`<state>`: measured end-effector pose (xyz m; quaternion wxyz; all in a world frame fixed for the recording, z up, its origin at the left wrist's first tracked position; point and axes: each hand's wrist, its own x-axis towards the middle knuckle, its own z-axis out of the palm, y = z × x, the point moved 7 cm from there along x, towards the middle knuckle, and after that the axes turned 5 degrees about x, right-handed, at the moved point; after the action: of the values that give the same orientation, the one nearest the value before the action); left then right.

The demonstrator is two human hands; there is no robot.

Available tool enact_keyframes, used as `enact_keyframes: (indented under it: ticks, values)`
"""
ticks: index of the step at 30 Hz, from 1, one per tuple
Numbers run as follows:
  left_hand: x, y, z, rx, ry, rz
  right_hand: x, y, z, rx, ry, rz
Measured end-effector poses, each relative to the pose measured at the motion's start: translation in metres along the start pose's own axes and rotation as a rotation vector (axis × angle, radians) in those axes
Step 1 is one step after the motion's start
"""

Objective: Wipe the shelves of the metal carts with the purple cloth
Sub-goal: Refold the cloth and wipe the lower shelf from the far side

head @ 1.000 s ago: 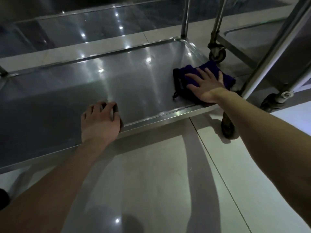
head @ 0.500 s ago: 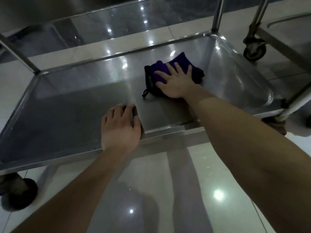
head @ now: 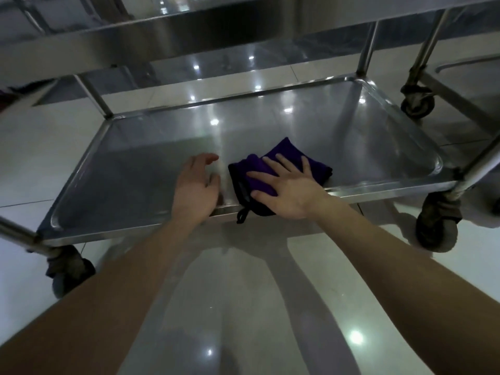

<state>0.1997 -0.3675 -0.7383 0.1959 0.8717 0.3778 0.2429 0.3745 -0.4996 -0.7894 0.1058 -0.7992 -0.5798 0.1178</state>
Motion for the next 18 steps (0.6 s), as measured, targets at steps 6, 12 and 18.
enact_keyframes:
  ticks: [6, 12, 18]
  values:
    - [0.003, -0.08, -0.032, 0.55, -0.012, -0.07, 0.029, 0.007, 0.0, -0.036, -0.031, 0.065]
    - [0.005, -0.09, -0.018, 0.51, -0.009, -0.037, 0.118, 0.021, -0.012, -0.026, -0.03, 0.131]
    - [0.007, -0.086, -0.018, 0.499, -0.015, -0.022, 0.22, 0.002, -0.016, -0.053, -0.057, 0.146]
